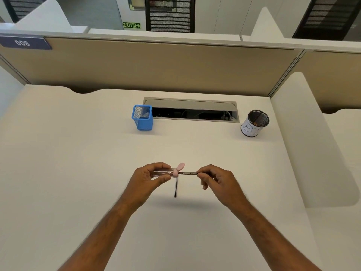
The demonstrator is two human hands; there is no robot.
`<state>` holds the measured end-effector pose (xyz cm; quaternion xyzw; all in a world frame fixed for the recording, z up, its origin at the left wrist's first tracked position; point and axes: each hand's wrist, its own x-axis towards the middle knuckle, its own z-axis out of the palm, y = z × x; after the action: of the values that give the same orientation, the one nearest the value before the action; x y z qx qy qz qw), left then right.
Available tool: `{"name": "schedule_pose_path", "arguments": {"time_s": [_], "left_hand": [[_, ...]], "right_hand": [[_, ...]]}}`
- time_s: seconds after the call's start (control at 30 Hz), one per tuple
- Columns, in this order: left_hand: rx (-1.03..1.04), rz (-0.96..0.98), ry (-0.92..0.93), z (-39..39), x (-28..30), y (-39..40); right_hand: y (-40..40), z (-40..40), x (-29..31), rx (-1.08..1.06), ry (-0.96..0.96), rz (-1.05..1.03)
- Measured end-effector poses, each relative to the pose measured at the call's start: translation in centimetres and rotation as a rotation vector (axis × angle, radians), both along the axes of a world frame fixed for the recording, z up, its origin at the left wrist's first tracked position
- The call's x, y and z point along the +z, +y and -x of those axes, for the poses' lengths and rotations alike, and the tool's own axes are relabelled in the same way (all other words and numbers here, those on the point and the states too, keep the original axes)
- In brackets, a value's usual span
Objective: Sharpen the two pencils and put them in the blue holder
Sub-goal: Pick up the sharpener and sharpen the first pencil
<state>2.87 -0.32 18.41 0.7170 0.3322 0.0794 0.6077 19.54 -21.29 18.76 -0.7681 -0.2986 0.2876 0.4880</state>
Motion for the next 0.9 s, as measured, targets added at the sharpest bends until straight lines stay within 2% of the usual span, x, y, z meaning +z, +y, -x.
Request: {"name": "schedule_pose_path", "arguments": {"time_s": [0.2,0.43,0.8,0.9], "left_hand": [[0.005,0.035,-0.003,0.1,-0.4,-0.4],[0.003,0.018,0.004,0.3,-0.5,-0.6],[0.024,0.041,-0.018,0.0,-0.5,-0.8],[0.026,0.061,-0.024,0.0,-0.4,-0.8]], "right_hand": [[0.5,-1.1,0.5,0.043,0.148,0.113],[0.5,-1.3,0.2,0.102,0.196,0.053],[-0.8,-1.5,-0.3,-0.024,0.09,-0.013],[-0.9,-1.0,-0.3,-0.01,-0.013,-0.003]]}}
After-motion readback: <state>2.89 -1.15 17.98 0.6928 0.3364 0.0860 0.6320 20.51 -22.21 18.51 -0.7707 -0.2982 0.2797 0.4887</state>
